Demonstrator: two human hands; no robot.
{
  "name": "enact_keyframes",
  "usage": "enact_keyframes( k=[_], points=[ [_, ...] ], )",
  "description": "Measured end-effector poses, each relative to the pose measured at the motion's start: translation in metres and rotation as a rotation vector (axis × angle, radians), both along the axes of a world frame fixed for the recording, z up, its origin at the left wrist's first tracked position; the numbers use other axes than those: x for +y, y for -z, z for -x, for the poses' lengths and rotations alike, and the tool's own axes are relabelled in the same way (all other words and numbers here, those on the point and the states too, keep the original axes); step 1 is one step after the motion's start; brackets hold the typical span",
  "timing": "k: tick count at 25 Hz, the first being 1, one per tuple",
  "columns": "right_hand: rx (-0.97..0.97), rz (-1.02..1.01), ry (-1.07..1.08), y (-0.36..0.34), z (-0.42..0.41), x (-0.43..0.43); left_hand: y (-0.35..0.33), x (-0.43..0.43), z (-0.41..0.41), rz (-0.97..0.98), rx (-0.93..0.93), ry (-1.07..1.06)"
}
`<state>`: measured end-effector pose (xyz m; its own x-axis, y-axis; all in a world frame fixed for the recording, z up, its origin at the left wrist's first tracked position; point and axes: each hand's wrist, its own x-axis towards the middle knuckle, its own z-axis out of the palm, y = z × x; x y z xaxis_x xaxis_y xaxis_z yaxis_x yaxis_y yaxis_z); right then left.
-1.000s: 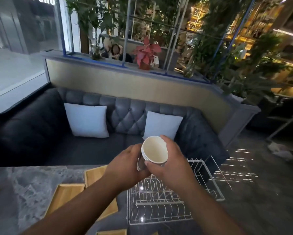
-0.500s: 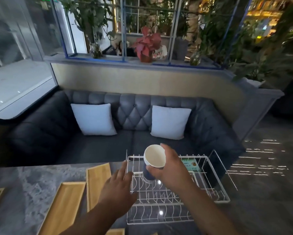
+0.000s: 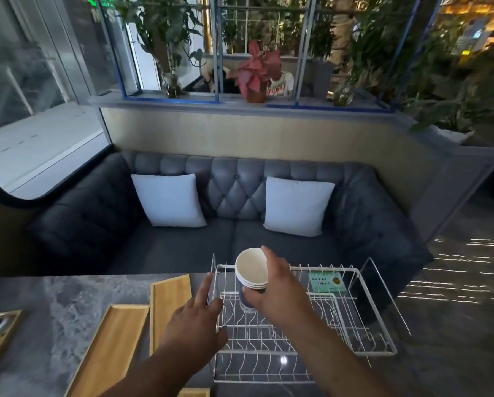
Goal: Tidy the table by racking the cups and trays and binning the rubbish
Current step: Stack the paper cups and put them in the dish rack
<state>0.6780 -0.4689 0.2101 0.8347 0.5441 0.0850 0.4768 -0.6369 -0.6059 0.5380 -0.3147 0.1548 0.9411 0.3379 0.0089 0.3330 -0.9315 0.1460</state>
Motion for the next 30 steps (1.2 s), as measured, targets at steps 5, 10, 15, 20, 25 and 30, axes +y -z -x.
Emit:
enact_keyframes(
  k=[5,10,15,20,25,30],
  points=[
    [0.003,0.055,-0.034,-0.001,-0.003,-0.001,-0.002,-0.001,0.001,0.022,0.028,-0.014],
    [0.055,0.053,0.05,-0.002,0.004,-0.006,-0.012,0.001,0.006,0.046,0.041,0.012],
    [0.087,0.12,0.109,-0.002,0.005,-0.017,-0.023,0.011,0.017,0.166,-0.037,-0.012],
    [0.023,0.097,0.206,-0.006,0.031,-0.035,-0.029,0.025,0.047,0.318,-0.054,-0.117],
    [-0.035,0.233,0.225,-0.019,0.075,-0.045,-0.015,0.049,0.08,0.33,0.271,0.022],
    [0.216,0.499,0.057,-0.019,0.128,-0.057,0.009,0.065,0.106,0.349,0.711,0.24]
  ],
)
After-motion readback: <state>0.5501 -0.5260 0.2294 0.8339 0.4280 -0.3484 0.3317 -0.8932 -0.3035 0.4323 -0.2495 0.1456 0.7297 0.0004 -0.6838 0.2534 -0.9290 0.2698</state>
